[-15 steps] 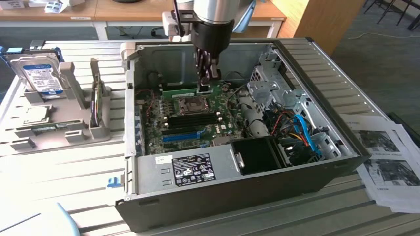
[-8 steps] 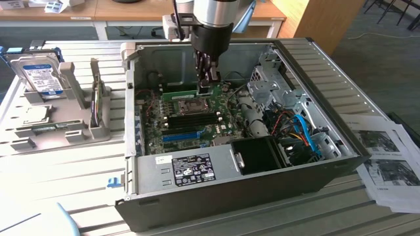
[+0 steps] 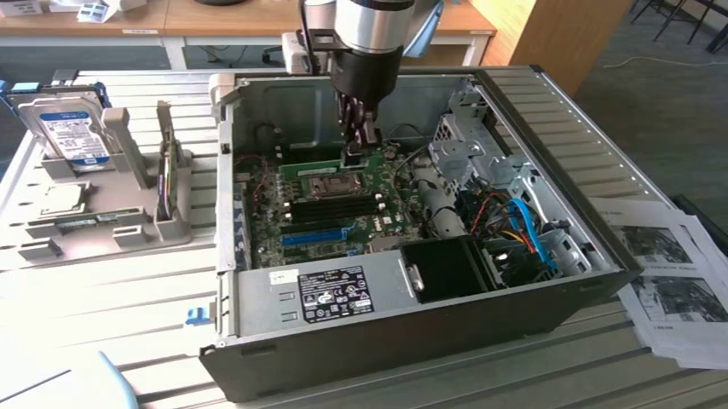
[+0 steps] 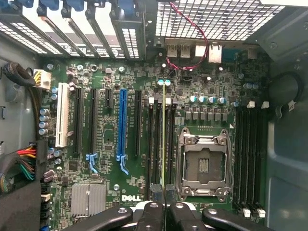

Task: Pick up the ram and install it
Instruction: 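Insert the ram into the slot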

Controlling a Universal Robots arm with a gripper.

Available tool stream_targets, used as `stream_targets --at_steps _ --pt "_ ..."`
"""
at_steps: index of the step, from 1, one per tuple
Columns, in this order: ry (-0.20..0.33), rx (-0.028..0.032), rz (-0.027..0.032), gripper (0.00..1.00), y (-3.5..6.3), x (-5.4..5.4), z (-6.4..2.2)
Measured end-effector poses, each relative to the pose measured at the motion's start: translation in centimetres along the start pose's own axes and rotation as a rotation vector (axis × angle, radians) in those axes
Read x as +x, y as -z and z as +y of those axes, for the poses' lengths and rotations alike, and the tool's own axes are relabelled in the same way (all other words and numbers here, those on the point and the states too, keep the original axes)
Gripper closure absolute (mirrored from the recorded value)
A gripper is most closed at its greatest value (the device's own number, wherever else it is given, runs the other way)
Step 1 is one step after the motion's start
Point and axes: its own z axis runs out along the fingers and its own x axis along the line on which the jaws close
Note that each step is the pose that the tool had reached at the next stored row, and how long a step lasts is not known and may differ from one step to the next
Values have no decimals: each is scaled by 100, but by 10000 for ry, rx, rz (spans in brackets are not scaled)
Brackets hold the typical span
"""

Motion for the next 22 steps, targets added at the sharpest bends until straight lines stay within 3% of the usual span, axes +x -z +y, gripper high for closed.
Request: stream_targets --at_steps 22 --pt "0 0 0 89 -179 4 -4"
